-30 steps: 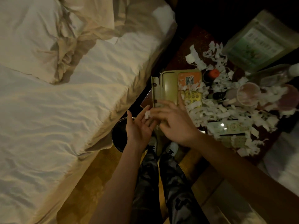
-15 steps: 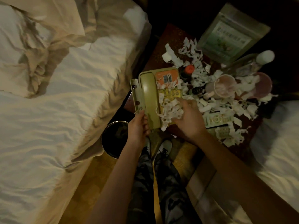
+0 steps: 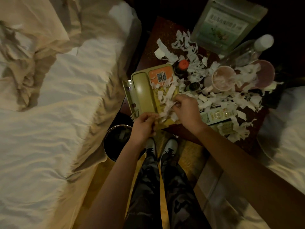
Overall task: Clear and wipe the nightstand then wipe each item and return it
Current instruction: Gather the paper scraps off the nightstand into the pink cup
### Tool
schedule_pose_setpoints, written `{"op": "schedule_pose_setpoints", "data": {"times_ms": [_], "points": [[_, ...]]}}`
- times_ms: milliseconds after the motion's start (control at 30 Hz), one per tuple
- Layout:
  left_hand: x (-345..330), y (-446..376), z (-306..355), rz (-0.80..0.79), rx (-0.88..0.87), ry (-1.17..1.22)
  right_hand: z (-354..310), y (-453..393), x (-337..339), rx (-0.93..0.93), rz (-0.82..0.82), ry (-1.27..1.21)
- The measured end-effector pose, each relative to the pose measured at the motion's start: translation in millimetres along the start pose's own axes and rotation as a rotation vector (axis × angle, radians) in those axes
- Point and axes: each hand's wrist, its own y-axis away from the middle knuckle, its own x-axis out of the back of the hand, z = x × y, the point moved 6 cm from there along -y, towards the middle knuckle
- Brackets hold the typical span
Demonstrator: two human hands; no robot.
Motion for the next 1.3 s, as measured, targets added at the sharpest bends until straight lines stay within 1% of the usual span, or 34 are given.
{"op": "schedule_pose_setpoints", "data": {"times_ms": [67,133,200,267,300,333,367,400,433,467,500,567,633,700,767,800,867,933,1033,1067,1100,1167,1233,1300], "points": [[-10,4,0,-0.036,0.073,0.186,1,6,21,-0.098,0.11,-0.171],[-22,7,0,-0.052,0.122,0.378,-4,17,37,-0.135,0.17,-0.282],[-35,9,1,-0.091,0.192,0.624,-15,33,46,-0.1,0.183,-0.301],[-43,11,4,-0.11,0.229,0.749,-29,48,49,-0.005,0.17,-0.251],[-48,12,7,-0.117,0.231,0.755,-35,54,47,0.058,0.133,-0.213],[-51,13,10,-0.118,0.229,0.731,-40,60,41,0.105,0.051,-0.187],[-56,16,13,-0.126,0.234,0.706,-45,65,33,0.128,-0.065,-0.169],[-59,17,14,-0.108,0.242,0.674,-49,70,24,0.147,-0.176,-0.158],[-62,19,16,-0.076,0.245,0.66,-51,74,19,0.168,-0.254,-0.155],[-62,18,16,-0.033,0.243,0.655,-52,76,18,0.181,-0.296,-0.156],[-62,17,16,0.006,0.242,0.671,-52,77,20,0.185,-0.304,-0.163],[-53,12,15,0.104,0.214,0.689,-46,74,33,0.185,-0.259,-0.243],[-37,6,15,0.231,0.162,0.701,-37,69,50,0.154,-0.166,-0.402],[-21,2,15,0.313,0.119,0.674,-23,58,60,0.058,-0.045,-0.476],[-7,0,19,0.367,0.062,0.497,-8,42,61,-0.09,0.035,-0.478],[-1,0,23,0.379,0.016,0.401,-2,33,60,-0.134,0.064,-0.474],[7,-1,37,0.374,-0.126,0.158,0,14,57,-0.143,0.067,-0.457],[8,-4,56,0.35,-0.285,-0.255,-5,-5,49,-0.093,-0.003,-0.364],[-2,-15,77,0.365,-0.435,-0.994,-18,-31,35,0.043,-0.064,-0.069],[-7,-20,83,0.372,-0.502,-1.158,-22,-38,31,0.082,-0.072,0.014],[-12,-26,88,0.377,-0.564,-1.269,-25,-45,25,0.102,-0.083,0.08],[-17,-37,95,0.404,-0.616,-1.408,-27,-55,15,0.11,-0.103,0.193],[-19,-47,100,0.425,-0.621,-1.477,-27,-62,10,0.109,-0.092,0.288],[-22,-53,105,0.427,-0.622,-1.508,-27,-66,5,0.128,-0.076,0.324]]}}
